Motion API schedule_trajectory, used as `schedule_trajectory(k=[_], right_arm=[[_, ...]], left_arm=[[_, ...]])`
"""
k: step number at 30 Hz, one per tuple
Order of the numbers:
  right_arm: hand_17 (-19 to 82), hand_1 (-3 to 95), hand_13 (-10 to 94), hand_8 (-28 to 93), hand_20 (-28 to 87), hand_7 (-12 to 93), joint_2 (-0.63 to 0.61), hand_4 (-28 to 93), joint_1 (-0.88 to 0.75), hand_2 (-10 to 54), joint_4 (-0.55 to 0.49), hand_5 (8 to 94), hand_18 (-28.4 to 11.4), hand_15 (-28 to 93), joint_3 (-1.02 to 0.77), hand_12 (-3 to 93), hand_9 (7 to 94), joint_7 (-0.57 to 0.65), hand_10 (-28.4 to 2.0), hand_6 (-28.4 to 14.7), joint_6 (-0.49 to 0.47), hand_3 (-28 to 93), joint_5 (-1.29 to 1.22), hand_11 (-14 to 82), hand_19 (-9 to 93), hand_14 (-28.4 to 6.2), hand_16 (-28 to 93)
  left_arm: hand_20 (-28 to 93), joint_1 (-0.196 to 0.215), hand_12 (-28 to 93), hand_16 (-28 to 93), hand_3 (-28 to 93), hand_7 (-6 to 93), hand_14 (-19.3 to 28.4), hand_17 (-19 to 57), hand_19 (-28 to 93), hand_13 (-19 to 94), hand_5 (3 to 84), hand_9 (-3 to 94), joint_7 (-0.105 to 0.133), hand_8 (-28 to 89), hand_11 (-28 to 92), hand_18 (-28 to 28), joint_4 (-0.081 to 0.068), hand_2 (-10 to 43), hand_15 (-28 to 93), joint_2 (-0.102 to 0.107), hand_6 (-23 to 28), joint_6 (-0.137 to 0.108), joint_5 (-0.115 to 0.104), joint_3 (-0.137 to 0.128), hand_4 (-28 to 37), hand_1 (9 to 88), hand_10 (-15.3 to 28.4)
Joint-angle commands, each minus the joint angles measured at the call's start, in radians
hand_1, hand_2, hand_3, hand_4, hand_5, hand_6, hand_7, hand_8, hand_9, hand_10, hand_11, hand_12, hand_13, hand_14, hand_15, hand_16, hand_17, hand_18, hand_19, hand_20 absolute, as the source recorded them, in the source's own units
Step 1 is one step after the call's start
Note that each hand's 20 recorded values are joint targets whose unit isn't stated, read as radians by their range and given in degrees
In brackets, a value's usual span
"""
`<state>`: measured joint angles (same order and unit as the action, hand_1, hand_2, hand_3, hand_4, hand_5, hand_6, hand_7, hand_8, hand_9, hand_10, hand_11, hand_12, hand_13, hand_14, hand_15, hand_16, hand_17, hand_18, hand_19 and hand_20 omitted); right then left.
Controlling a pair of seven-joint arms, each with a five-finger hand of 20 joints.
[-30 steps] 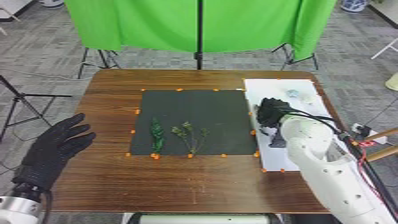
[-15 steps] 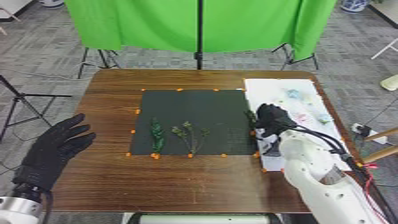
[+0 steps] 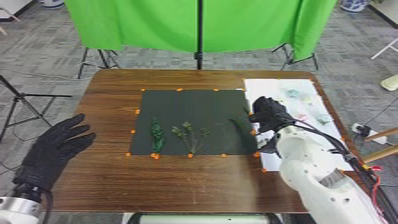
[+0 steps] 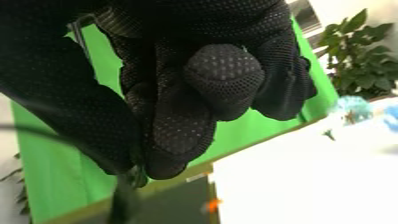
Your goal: Arrange flowers
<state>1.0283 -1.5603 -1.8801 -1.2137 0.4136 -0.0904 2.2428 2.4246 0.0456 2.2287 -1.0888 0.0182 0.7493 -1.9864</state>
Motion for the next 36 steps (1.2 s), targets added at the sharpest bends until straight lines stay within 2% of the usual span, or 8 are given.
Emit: schedule_trajectory(k=[1,8,15,20,30,36], right_arm=[[46,41.5,82,-15,61,80,0.076,-7,-0.029,-9.5,-0.075,66.1,-23.1,79,0.033,46.1,88.8,0.084,-6.6,-15.8,-0.041,93,0.004,46.0,93,-6.9,29],[49,41.2,84,-15,61,80,0.158,-7,-0.035,-9.5,-0.058,66.4,-22.9,77,0.097,45.2,90.1,0.211,-5.9,-15.6,-0.111,93,0.054,44.7,93,-5.3,29],[51,40.5,87,-12,61,78,0.229,-7,-0.056,-9.5,-0.044,66.2,-22.5,74,0.102,43.9,92.0,0.225,-4.9,-14.3,-0.136,93,0.129,42.0,93,-3.3,29],[54,38.9,90,-6,61,76,0.252,-11,-0.053,-9.5,-0.035,67.0,-21.8,71,0.096,35.7,93.7,0.217,-5.6,-10.7,-0.169,91,0.137,44.0,93,-2.1,30],[53,39.2,90,-3,62,76,0.252,-13,-0.048,-9.5,-0.010,66.6,-21.7,70,0.092,33.2,93.7,0.212,-6.0,-9.4,-0.215,90,0.136,44.1,93,-2.4,31],[53,39.2,89,1,61,75,0.252,-19,-0.051,-9.5,-0.019,65.9,-21.6,70,0.077,33.0,93.1,0.205,-6.2,-7.0,-0.224,86,0.130,44.0,93,-2.5,31]], left_arm=[[9,0.010,14,-1,72,28.9,15.1,-4.9,50,26,33.5,29.0,-0.006,-14,32,22.7,-0.008,-0.5,44,-0.003,1.9,0.002,0.000,0.003,-22.6,27.5,12.6],[9,0.010,14,-1,72,28.8,15.0,-4.9,50,26,33.5,29.0,-0.012,-14,32,22.7,-0.008,-0.6,44,-0.002,1.9,0.004,-0.001,0.004,-22.6,27.5,12.6],[9,0.003,14,-1,72,28.8,15.0,-4.9,50,26,33.5,28.9,-0.016,-14,32,22.7,-0.011,-0.6,44,0.001,1.9,0.008,-0.001,0.007,-22.5,27.4,12.6],[9,0.001,14,-1,72,28.8,15.0,-4.9,50,26,33.4,28.9,-0.020,-14,32,22.7,-0.012,-0.6,44,0.000,1.8,0.008,0.000,0.008,-22.5,27.4,12.6],[9,-0.007,14,-1,72,28.8,15.0,-4.9,50,26,33.5,28.9,-0.025,-14,32,22.7,-0.016,-0.6,44,0.000,1.8,0.010,0.001,0.010,-22.6,27.4,12.5],[9,-0.007,14,-1,72,28.8,15.0,-4.9,50,26,33.5,28.9,-0.028,-14,32,22.7,-0.016,-0.7,44,-0.001,1.8,0.010,0.000,0.008,-22.6,27.4,12.5]])
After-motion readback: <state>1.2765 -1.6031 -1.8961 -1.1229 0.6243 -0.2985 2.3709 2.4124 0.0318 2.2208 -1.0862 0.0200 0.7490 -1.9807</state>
